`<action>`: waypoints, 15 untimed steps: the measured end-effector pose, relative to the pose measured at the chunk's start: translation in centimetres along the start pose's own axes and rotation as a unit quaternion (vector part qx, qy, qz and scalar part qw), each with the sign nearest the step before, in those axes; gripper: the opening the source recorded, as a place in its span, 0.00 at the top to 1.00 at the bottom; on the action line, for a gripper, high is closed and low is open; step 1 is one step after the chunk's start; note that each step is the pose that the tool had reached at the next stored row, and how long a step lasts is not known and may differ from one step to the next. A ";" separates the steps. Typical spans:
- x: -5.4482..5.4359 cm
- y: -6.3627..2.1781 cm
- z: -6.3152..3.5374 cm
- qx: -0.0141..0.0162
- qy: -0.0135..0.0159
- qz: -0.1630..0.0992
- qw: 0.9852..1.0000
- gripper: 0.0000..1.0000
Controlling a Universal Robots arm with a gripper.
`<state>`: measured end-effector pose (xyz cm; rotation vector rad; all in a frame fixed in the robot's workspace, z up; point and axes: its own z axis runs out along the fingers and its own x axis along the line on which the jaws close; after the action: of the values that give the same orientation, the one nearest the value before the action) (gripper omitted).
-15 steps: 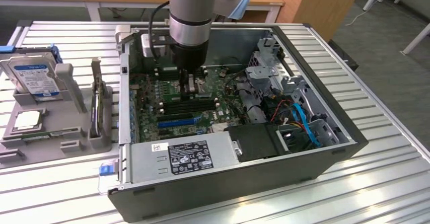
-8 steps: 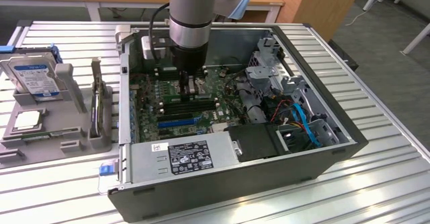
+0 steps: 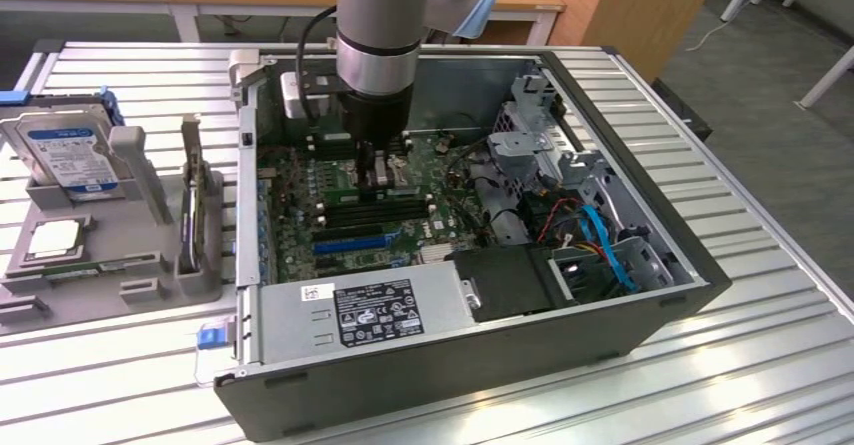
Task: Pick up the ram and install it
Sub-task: 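Insert the ram into the slot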
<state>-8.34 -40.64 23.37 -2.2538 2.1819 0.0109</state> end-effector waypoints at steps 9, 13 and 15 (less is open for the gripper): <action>0.0 -0.01 0.20 0.001 0.000 -0.028 1.000 0.86; 0.0 0.00 0.51 0.002 0.000 -0.028 1.000 0.86; 0.1 -0.04 0.51 0.002 0.000 -0.028 1.000 0.86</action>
<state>-8.30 -40.70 22.86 -2.3113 2.1177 0.0067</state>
